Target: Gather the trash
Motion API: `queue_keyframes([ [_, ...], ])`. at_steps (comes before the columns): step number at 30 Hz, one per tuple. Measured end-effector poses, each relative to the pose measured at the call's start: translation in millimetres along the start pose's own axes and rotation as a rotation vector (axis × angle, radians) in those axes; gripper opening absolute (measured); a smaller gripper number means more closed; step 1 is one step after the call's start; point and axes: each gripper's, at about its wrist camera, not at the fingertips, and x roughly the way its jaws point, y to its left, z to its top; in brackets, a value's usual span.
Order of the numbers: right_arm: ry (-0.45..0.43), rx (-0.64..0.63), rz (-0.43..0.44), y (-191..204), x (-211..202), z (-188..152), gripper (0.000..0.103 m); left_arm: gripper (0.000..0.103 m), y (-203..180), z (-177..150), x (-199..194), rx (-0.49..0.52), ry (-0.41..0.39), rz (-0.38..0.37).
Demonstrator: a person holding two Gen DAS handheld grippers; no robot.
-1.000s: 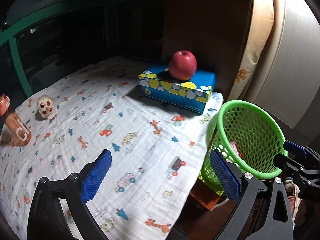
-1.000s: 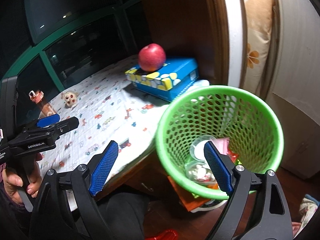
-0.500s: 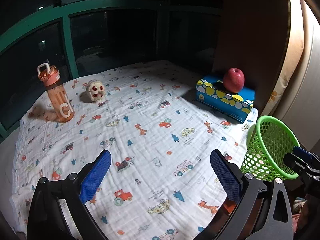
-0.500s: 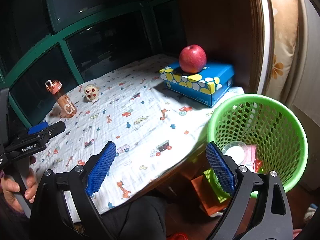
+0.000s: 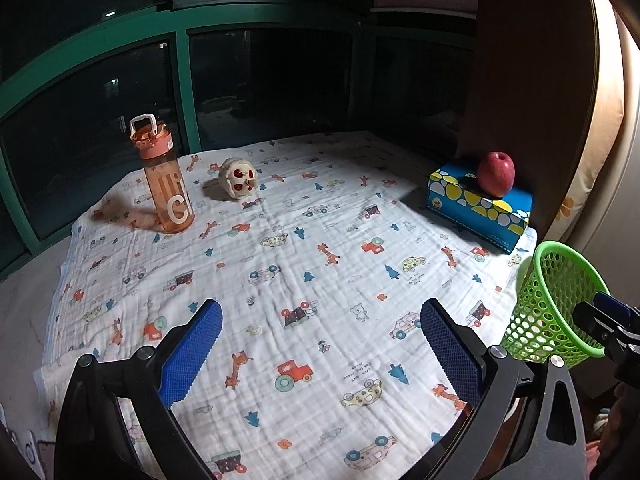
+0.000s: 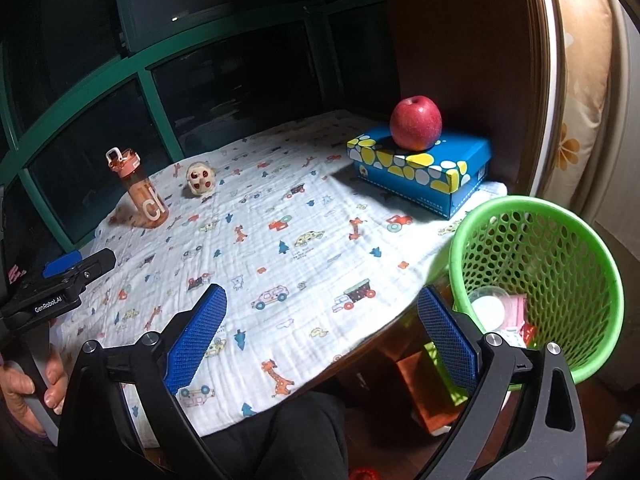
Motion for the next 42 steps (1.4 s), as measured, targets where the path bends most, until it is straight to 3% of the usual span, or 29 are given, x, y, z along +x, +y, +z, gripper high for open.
queue_keyframes([
  [42, -0.002, -0.019, 0.006, 7.0, -4.1, -1.1, 0.097, 0.096, 4.6, -6.9, -3.6, -0.014, 0.024, 0.028],
])
